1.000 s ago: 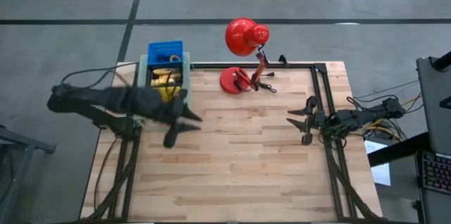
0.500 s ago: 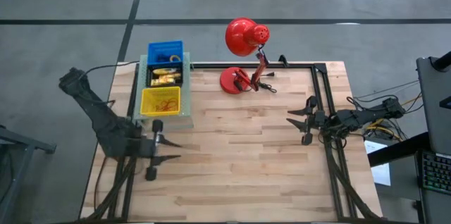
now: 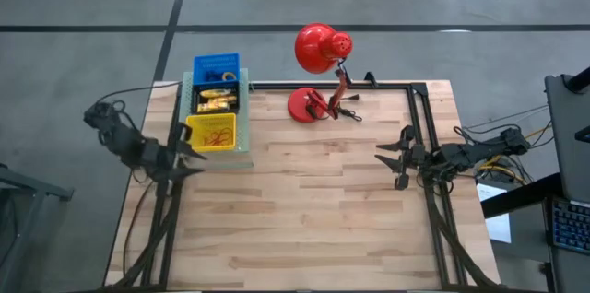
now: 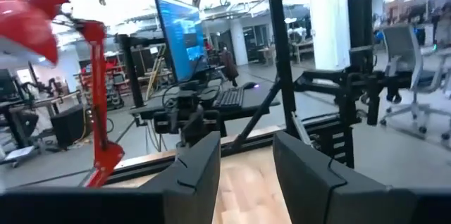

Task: Pick & Place Office Desk Supplies
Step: Return to Home Position

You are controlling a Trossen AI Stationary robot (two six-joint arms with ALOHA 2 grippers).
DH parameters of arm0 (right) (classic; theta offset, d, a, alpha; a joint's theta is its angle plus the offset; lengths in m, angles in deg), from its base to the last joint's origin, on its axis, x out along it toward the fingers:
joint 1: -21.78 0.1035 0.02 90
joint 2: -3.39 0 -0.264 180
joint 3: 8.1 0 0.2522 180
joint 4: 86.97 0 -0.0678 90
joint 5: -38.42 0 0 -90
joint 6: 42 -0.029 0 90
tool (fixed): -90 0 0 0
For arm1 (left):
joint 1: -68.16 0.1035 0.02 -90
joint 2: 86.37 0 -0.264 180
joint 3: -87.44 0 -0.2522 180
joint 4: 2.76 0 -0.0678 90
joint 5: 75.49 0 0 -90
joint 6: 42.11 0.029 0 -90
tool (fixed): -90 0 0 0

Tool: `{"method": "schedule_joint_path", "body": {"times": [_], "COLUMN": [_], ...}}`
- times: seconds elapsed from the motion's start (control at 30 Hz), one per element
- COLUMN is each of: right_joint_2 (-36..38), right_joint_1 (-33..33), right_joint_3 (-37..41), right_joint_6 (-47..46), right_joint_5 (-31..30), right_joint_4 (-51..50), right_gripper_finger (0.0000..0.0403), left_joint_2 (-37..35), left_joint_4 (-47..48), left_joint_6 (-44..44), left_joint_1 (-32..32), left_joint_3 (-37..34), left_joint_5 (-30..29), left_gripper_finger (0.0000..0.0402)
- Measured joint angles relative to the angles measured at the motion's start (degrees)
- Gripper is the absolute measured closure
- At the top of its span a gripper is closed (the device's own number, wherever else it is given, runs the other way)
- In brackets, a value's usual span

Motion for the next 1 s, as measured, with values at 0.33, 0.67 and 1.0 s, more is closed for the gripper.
{"method": "schedule_joint_path", "body": {"times": [0.33,0.67,1.0], "right_joint_2": [0.0,0.0,0.0], "right_joint_1": [0.0,0.0,0.0], "right_joint_3": [0.0,0.0,0.0], "right_joint_6": [0.0,0.0,0.0], "right_joint_5": [0.0,0.4,0.5], "right_joint_4": [0.0,-0.1,-0.1], "right_gripper_finger": [0.0275,0.0275,0.0275], "left_joint_2": [-14.8,-15.3,-15.3], "left_joint_4": [-11.9,-22.4,-13.6], "left_joint_6": [4.9,4.3,-2.3], "left_joint_1": [0.5,0.5,0.5], "left_joint_3": [-12.6,-24.1,-27.3], "left_joint_5": [12.3,22.2,26.6], "left_gripper_finger": [0.0268,0.0268,0.0268]}}
